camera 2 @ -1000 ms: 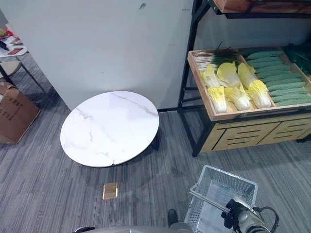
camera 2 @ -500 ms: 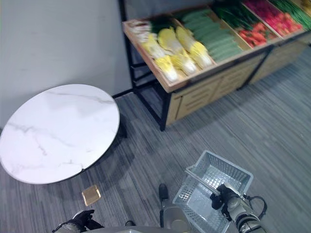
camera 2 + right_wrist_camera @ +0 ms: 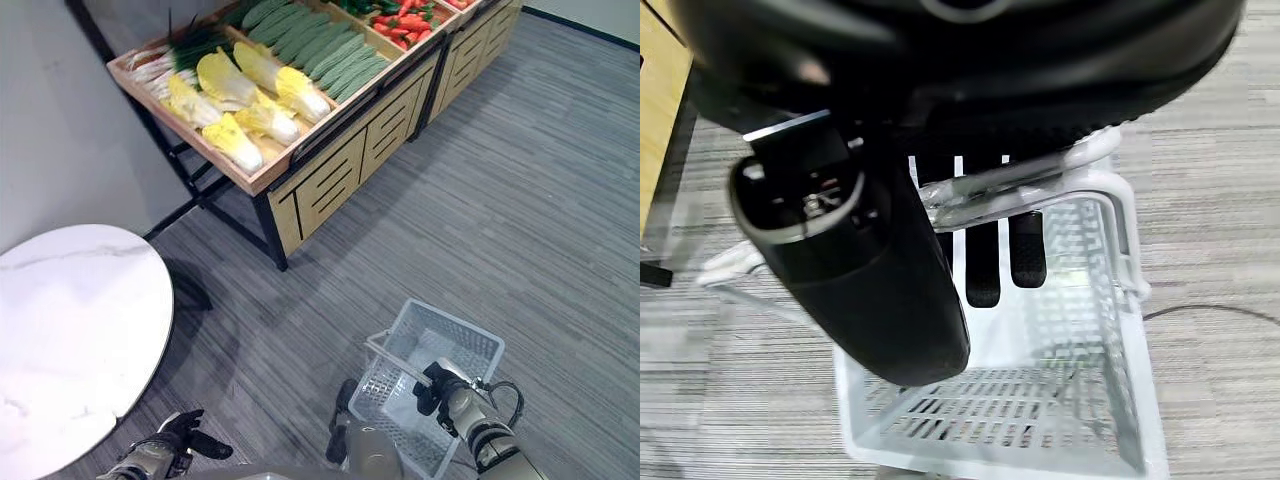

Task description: Get the vegetables into the basket

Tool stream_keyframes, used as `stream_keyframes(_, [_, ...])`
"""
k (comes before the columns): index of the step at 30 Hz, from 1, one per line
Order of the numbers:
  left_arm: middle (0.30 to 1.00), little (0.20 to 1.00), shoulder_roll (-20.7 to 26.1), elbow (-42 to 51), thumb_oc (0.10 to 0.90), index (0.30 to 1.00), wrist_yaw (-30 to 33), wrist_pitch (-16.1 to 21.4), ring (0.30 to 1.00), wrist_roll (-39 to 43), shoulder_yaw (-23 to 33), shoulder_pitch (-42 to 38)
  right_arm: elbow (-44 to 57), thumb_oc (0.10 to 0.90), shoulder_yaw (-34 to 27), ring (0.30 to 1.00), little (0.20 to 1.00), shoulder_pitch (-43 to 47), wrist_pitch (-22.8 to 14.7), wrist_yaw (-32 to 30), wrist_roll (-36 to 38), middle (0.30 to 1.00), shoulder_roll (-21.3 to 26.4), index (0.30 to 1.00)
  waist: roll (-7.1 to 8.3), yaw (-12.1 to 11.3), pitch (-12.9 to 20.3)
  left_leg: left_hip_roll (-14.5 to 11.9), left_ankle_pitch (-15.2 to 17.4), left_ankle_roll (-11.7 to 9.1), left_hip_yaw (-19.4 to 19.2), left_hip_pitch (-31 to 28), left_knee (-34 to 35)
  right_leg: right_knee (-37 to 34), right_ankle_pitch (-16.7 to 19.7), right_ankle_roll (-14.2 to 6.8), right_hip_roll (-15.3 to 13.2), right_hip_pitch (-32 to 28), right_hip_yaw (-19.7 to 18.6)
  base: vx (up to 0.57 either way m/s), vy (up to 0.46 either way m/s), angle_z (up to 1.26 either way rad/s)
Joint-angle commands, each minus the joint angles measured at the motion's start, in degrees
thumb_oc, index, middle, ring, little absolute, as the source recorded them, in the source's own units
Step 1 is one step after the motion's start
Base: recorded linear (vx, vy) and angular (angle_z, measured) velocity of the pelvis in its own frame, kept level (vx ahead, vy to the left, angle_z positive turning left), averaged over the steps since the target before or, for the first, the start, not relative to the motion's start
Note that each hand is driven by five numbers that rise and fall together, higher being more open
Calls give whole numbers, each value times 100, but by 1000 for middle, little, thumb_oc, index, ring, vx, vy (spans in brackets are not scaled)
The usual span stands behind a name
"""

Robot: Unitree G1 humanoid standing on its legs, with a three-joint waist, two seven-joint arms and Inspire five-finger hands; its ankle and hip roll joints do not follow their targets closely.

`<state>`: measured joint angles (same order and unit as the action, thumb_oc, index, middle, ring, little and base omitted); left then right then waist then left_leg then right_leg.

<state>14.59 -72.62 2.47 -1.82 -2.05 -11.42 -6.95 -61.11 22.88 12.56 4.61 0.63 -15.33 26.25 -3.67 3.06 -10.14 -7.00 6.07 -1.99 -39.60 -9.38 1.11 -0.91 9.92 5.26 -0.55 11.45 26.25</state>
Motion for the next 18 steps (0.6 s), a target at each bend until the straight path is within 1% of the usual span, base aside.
stream_keyframes(1, [1000, 1000, 236, -155, 900, 1000, 188, -33, 1000, -125, 36, 122, 7, 400, 46, 300, 300, 192, -281, -109, -13, 300, -129, 300, 109, 48, 48, 265, 15, 48, 30, 163, 139, -212, -496, -1464, -835, -736, 36, 147, -331, -19])
stream_keyframes(2, [1000, 1000, 248, -152, 900, 1000, 200, -34, 1000, -112, 49, 89, -25, 400, 25, 300, 300, 122, -299, -104, 19, 300, -116, 300, 86, 108, 31, 213, -115, -11, 11, 151, 236, -139, -566, -1436, -769, -654, -4, 132, -340, -36])
stream_keyframes(4, [1000, 1000, 253, -147, 900, 1000, 223, -32, 1000, -66, 56, 37, -72, 400, 11, 300, 300, 11, -311, -121, 69, 300, -114, 300, 61, 157, 30, 123, -267, -109, -13, 161, 333, 0, -728, -1355, -675, -512, -59, 148, -357, -21])
stream_keyframes(6, [1000, 1000, 243, -147, 900, 1000, 242, -43, 1000, -41, 52, 4, -103, 400, 12, 300, 300, -102, -326, -133, 62, 300, -112, 300, 57, 191, 13, 6, -435, -220, -16, 175, 300, 107, -888, -1264, -578, -438, -79, 228, -429, -16])
stream_keyframes(7, [1000, 1000, 233, -136, 900, 1000, 288, -43, 1000, 29, 93, -19, -211, 400, 0, 300, 300, -225, -335, -153, 65, 300, -80, 300, 98, 193, -29, -168, -651, -375, -29, 180, 71, 157, -1044, -1165, -464, -454, -88, 222, -382, -21])
stream_keyframes(8, [1000, 1000, 233, -135, 900, 1000, 290, -44, 1000, 31, 92, -18, -213, 400, 0, 300, 300, -226, -338, -154, 66, 300, -81, 300, 101, 188, -29, -186, -654, -396, -30, 183, 48, 160, -1057, -1152, -453, -456, -91, 241, -396, -20])
stream_keyframes(9, [1000, 1000, 229, -126, 900, 1000, 303, -45, 1000, 70, 103, -14, -237, 400, 8, 300, 300, -272, -348, -147, 69, 300, -75, 300, 142, 167, -52, -272, -736, -456, 16, 212, -131, 167, -1146, -1092, -390, -483, -129, 164, -268, -32])
stream_keyframes(10, [1000, 1000, 239, -109, 900, 1000, 327, -38, 1000, 133, 138, -7, -286, 400, 29, 300, 300, -316, -349, -136, 58, 300, -77, 300, 195, 123, -89, -356, -872, -539, 115, 252, -368, 162, -1236, -1013, -307, -542, -177, 232, -370, -41])
stream_keyframes(11, [1000, 1000, 234, -107, 900, 1000, 356, -31, 1000, 181, 148, -16, -337, 400, 46, 300, 300, -337, -358, -144, 44, 300, -58, 300, 255, 61, -144, -411, -1021, -607, 360, 356, -655, 144, -1295, -930, -232, -599, -244, 214, -326, -43])
stream_keyframes(12, [1000, 1000, 222, -104, 900, 1000, 361, -26, 1000, 213, 139, -31, -374, 400, 54, 300, 300, -339, -359, -136, 41, 300, -50, 300, 298, -13, -190, -412, -1125, -606, 647, 483, -915, 106, -1328, -881, -187, -651, -322, 188, -302, -35])
stream_keyframes(13, [1000, 1000, 201, -112, 900, 1000, 390, -5, 1000, 287, 132, -50, -426, 400, 63, 300, 300, -341, -371, -132, 28, 300, -34, 300, 378, -89, -232, -372, -1165, -588, 1153, 705, -1239, 61, -1372, -812, -116, -701, -395, 159, -235, -35])
stream_keyframes(14, [1000, 1000, 191, -137, 900, 1000, 396, -9, 1000, 306, 135, -41, -449, 400, 57, 300, 300, -371, -375, -129, 33, 300, -40, 300, 437, -106, -240, -291, -1028, -491, 1416, 799, -1279, 33, -1407, -784, -86, -728, -458, 120, -181, -35])
stream_keyframes(15, [1000, 1000, 188, -145, 900, 1000, 393, -4, 1000, 338, 137, -29, -479, 400, 70, 300, 300, -376, -371, -122, 49, 300, -72, 300, 500, -140, -257, -174, -817, -383, 1667, 949, -1307, 19, -1410, -786, -72, -749, -543, 83, -91, -37])
stream_keyframes(16, [1000, 1000, 185, -153, 900, 1000, 409, 5, 1000, 375, 144, 5, -503, 400, 76, 300, 300, -380, -372, -122, 73, 300, -85, 300, 565, -159, -275, -85, -656, -302, 1812, 1028, -1123, 14, -1397, -803, -75, -773, -592, 53, -74, -49])
stream_keyframes(17, [1000, 1000, 186, -175, 900, 1000, 415, -8, 1000, 385, 150, 32, -510, 400, 80, 300, 300, -386, -378, -136, 101, 300, -96, 300, 632, -152, -294, -86, -582, -261, 1857, 1087, -923, 15, -1385, -809, -83, -776, -626, 68, -69, -43])
stream_keyframes(18, [1000, 1000, 174, -202, 900, 1000, 418, -1, 1000, 399, 157, 69, -513, 400, 70, 300, 300, -394, -385, -171, 165, 300, -89, 300, 698, -135, -311, -126, -537, -246, 1845, 1175, -486, -34, -1376, -786, -109, -804, -655, 41, -44, -44])
